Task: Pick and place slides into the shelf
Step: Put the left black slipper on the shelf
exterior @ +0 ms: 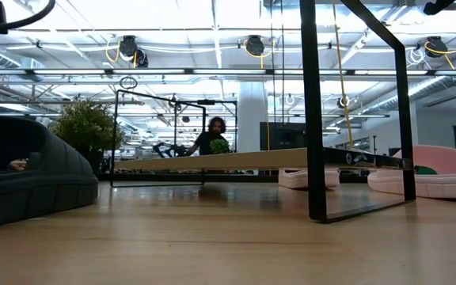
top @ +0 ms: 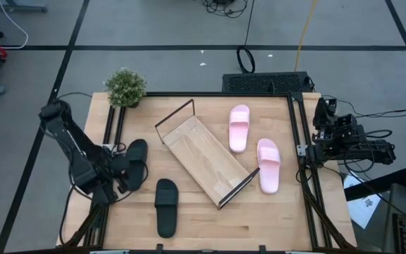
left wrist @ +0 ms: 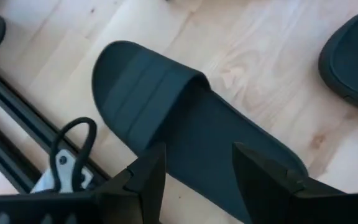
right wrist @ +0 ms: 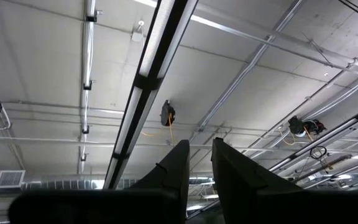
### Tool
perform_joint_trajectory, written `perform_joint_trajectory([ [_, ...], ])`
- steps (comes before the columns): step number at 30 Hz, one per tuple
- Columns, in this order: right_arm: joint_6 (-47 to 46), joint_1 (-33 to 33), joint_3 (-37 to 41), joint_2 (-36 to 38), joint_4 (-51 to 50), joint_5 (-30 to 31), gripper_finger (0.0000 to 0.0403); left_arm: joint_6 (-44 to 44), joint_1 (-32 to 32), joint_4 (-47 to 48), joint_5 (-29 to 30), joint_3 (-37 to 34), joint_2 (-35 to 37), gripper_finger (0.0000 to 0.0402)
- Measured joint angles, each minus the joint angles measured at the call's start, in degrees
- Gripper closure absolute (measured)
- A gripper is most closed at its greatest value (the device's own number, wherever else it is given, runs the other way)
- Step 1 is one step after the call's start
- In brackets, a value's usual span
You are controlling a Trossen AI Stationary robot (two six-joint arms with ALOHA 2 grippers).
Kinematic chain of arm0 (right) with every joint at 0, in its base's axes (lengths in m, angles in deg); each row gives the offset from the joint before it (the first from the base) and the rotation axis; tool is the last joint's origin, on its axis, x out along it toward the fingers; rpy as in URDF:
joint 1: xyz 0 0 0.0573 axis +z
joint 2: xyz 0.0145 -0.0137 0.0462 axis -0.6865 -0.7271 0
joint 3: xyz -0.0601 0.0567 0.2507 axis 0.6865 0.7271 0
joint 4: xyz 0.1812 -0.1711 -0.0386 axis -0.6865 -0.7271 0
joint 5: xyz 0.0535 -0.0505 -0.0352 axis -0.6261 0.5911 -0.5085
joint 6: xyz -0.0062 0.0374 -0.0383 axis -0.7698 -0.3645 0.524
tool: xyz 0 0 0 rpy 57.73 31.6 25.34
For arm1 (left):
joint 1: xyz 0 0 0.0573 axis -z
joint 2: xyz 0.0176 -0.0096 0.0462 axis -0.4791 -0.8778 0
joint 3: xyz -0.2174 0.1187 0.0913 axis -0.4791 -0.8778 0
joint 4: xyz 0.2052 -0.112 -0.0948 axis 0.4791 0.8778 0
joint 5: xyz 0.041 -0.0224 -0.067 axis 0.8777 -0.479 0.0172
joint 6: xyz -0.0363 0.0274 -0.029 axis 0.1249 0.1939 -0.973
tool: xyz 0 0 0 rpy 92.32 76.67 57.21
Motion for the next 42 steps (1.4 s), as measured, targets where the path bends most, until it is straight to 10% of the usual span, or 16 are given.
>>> perform_joint_trajectory([
  [25, -2.38, -0.01, 0.00, 0.00, -6.00, 0.06, 0.0344, -0.27, -9.65, -2.99, 2.54, 0.01, -7.22, 0.0220],
  [42, -2.21, 0.00, 0.00, 0.00, -6.04, 0.03, 0.0344, 14.62, -10.32, -3.00, 2.66, 0.01, -7.22, 0.0220],
])
